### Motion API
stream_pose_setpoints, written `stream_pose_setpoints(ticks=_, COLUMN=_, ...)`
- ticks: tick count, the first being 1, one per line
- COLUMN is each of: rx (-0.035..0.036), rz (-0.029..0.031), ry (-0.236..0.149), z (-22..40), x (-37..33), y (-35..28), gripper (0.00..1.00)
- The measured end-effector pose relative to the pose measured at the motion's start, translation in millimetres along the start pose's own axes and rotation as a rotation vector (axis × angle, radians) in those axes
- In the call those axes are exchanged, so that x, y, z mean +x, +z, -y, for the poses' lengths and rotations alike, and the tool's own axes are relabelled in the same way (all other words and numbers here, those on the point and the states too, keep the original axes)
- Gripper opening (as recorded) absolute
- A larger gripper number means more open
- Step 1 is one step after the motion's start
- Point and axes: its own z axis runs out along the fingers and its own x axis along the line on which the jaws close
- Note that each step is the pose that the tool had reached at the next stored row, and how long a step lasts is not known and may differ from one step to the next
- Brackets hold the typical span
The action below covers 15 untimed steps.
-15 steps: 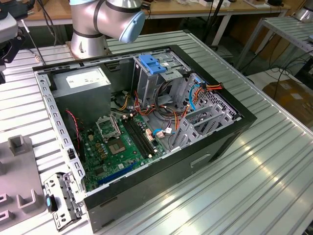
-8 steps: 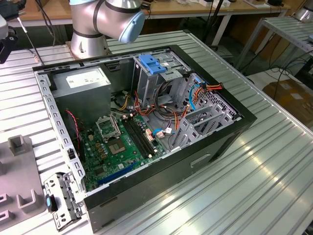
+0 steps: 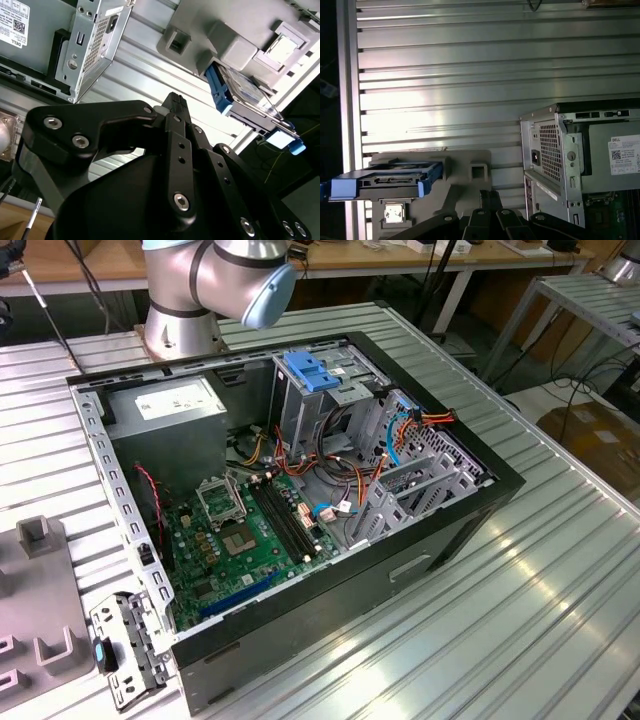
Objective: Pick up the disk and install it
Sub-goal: 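Reach for the disk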
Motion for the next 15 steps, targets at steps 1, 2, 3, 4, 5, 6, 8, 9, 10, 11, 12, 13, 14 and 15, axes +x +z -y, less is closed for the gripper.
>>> stream_pose_setpoints(ticks=1, rx=0.0, rz=-0.0003, ry=0.0, z=0.1, x=1.6, y=0.0, gripper=0.11)
stream_pose_setpoints(ticks=2, rx=0.0001, rz=-0.0011, ry=0.0, z=0.2, x=3.5, y=-0.1, gripper=0.11)
stream_pose_setpoints(ticks=3, rx=0.0002, rz=-0.0026, ry=0.0, z=0.3, x=5.0, y=-0.1, gripper=0.11)
stream_pose_setpoints(ticks=4, rx=0.0004, rz=-0.0058, ry=0.0, z=0.5, x=6.8, y=-0.1, gripper=0.11)
stream_pose_setpoints(ticks=5, rx=0.0006, rz=-0.0082, ry=0.0, z=0.6, x=8.1, y=-0.1, gripper=0.11)
stream_pose_setpoints(ticks=6, rx=0.0008, rz=-0.012, ry=0.0, z=0.7, x=10.1, y=-0.1, gripper=0.11)
stream_pose_setpoints(ticks=8, rx=0.0015, rz=-0.0201, ry=0.0, z=1.1, x=14.9, y=-0.1, gripper=0.11)
stream_pose_setpoints(ticks=9, rx=0.0017, rz=-0.0229, ry=0.0, z=1.2, x=16.4, y=-0.1, gripper=0.11)
stream_pose_setpoints(ticks=10, rx=0.0019, rz=-0.025, ry=0.0, z=1.3, x=17.7, y=-0.2, gripper=0.11)
stream_pose_setpoints(ticks=11, rx=0.002, rz=-0.0272, ry=0.0, z=1.4, x=19.0, y=-0.1, gripper=0.11)
stream_pose_setpoints(ticks=12, rx=0.0022, rz=-0.0292, ry=0.0, z=1.5, x=20.5, y=-0.2, gripper=0.11)
stream_pose_setpoints(ticks=13, rx=0.0023, rz=-0.03, ry=-0.001, z=1.7, x=22.3, y=-0.2, gripper=0.11)
stream_pose_setpoints(ticks=14, rx=0.0022, rz=-0.0302, ry=-0.002, z=1.8, x=23.4, y=-0.1, gripper=0.11)
stream_pose_setpoints(ticks=15, rx=0.0022, rz=-0.0303, ry=-0.004, z=1.8, x=23.9, y=-0.1, gripper=0.11)
